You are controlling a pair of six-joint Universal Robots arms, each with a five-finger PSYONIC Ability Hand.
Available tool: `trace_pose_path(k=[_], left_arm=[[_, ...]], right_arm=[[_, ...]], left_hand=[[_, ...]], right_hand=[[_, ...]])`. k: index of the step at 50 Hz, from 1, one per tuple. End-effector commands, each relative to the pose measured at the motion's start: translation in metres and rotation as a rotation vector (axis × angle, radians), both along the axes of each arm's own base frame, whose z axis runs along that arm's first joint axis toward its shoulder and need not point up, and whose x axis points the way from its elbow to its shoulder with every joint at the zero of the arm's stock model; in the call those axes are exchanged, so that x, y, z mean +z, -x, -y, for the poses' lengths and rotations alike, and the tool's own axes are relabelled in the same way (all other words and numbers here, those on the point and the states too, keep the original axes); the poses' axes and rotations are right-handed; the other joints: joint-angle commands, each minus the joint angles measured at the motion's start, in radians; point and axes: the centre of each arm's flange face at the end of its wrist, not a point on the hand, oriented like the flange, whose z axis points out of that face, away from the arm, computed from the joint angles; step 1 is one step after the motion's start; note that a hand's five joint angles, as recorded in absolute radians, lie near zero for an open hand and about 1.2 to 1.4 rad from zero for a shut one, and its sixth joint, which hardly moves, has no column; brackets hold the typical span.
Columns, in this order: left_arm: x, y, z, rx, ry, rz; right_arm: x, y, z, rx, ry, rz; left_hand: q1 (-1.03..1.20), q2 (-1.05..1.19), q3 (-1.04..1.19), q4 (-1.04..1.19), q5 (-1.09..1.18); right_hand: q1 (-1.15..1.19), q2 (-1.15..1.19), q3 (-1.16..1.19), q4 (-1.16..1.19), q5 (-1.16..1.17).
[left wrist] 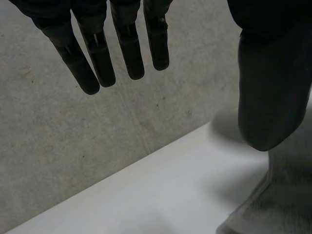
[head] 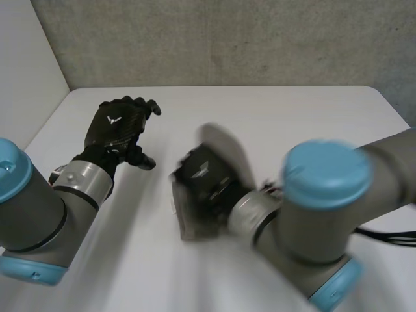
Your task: Fold the towel.
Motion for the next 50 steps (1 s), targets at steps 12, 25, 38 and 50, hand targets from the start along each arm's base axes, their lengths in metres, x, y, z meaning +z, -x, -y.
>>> trace_pose_path(k=[12,25,38,50], left_arm=[[-0.023,0.014,-0.005,-0.051,-0.103,-0.029],[-0.083,0.03,-0.028,-0.109,-0.331,0.104],[-0.066,0.032,-0.024,-0.106,-0.347,0.108],[0.079,0.017,-0.022,-0.001,-0.152,-0.077]], right_arm=[[0.016,0.024,0.032,-0.227,-0.144,0.158],[-0.031,0.038,0.058,-0.326,-0.401,0.193],[-0.045,0.035,0.069,-0.345,-0.437,0.118],[0.12,0.077,0.082,-0.479,-0.129,0.499]], left_hand=[[-0.09,-0.085,-0.076,-0.094,-0.233],[-0.087,-0.082,-0.073,-0.091,-0.23],[-0.139,-0.135,-0.126,-0.144,-0.283],[-0.345,-0.34,-0.331,-0.349,-0.488]], right_hand=[[-0.98,-1.158,-1.148,-1.157,-1.137],[-0.98,-1.158,-1.148,-1.157,-1.137],[-0.98,-1.158,-1.148,-1.157,-1.137],[-0.98,-1.158,-1.148,-1.157,-1.137]])
